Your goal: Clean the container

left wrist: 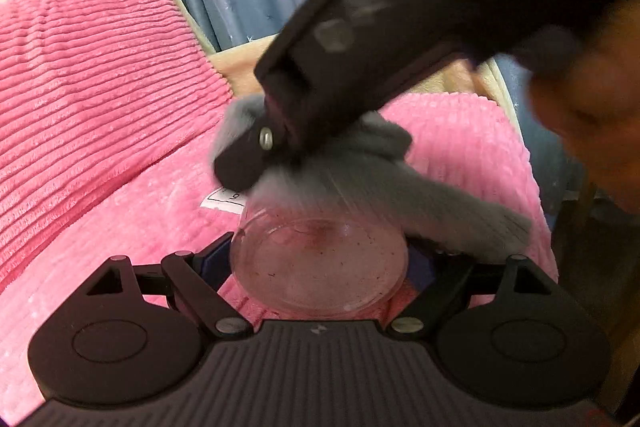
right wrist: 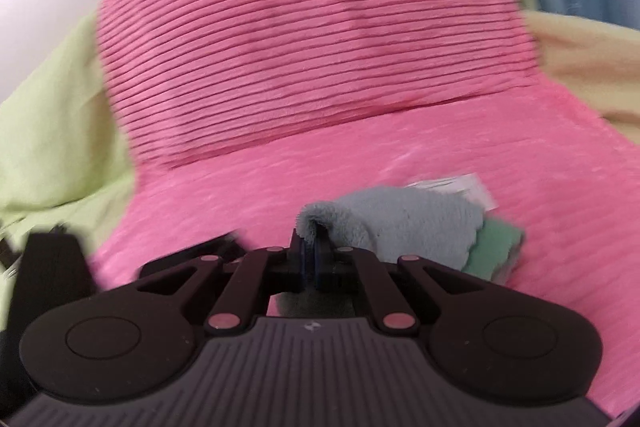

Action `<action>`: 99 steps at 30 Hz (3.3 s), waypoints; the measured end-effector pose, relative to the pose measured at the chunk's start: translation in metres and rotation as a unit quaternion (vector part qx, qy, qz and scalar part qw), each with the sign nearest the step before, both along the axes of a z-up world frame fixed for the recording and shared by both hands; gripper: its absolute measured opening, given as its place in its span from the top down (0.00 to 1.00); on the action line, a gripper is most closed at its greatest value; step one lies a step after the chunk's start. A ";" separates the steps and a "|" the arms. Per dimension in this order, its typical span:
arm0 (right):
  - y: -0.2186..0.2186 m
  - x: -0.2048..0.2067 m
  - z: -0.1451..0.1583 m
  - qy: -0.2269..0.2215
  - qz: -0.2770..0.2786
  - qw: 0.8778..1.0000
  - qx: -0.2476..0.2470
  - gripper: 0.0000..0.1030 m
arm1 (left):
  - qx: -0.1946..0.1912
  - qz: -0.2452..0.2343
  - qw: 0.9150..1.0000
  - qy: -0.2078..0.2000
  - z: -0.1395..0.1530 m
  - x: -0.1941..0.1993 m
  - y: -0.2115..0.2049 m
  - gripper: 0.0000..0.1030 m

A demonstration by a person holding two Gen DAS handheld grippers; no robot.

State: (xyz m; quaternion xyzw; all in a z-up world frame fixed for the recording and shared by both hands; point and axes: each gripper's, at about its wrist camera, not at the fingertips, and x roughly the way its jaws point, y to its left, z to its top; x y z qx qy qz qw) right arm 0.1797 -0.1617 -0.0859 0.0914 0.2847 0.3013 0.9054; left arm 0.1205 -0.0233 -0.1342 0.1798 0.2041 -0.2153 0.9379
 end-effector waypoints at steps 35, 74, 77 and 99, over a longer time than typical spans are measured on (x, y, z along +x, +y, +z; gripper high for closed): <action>-0.014 0.003 -0.002 0.000 -0.019 1.000 0.018 0.99 | -0.004 -0.011 1.000 0.001 -0.001 -0.004 -0.005 0.17; -0.015 0.000 0.005 0.014 -0.028 0.999 0.017 0.99 | -0.115 -0.017 0.991 0.066 -0.001 0.022 0.026 0.17; -0.014 -0.001 0.005 0.014 -0.027 0.999 0.017 0.99 | -0.087 -0.015 0.995 0.049 -0.002 0.016 0.019 0.17; -0.013 -0.006 0.009 0.013 -0.021 1.000 0.016 0.99 | -0.104 -0.015 0.993 0.061 -0.002 0.015 0.021 0.16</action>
